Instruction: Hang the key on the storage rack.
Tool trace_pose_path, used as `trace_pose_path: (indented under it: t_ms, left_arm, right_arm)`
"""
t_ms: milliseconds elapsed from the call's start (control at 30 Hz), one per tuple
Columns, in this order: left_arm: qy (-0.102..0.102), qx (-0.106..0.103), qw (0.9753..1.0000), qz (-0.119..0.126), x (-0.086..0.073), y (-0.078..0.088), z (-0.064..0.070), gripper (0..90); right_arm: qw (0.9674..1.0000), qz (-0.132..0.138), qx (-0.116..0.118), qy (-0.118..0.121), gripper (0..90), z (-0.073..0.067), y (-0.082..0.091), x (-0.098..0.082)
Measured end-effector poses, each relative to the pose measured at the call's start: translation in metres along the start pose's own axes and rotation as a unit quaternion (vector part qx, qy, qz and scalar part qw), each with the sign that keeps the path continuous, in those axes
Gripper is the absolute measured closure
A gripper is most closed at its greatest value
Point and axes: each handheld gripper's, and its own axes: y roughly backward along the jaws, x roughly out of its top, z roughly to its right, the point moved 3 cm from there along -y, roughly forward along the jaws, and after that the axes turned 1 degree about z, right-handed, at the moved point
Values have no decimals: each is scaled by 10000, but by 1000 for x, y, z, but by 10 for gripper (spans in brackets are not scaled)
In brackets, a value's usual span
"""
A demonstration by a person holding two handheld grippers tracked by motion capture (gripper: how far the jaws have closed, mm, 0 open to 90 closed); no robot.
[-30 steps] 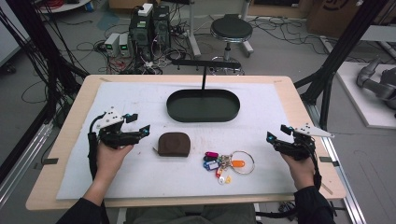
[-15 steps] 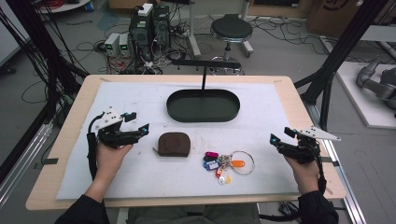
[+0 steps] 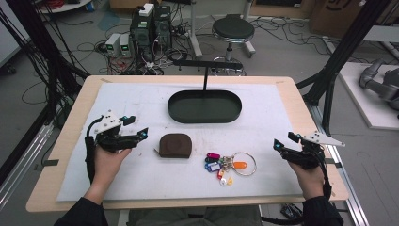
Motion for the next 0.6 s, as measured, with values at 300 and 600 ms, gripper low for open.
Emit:
trace_pose_path:
  t_ms: [300,600]
  left_arm:
    - [-46,-8,10000,-56,-1,-1,2,298]
    - [-126,20,9999,-72,0,-3,1,298]
  right_arm:
    - [10000,-21,36,81,291,0,-2,-1]
    - [9998,-30,193,88,311,-12,3,-5]
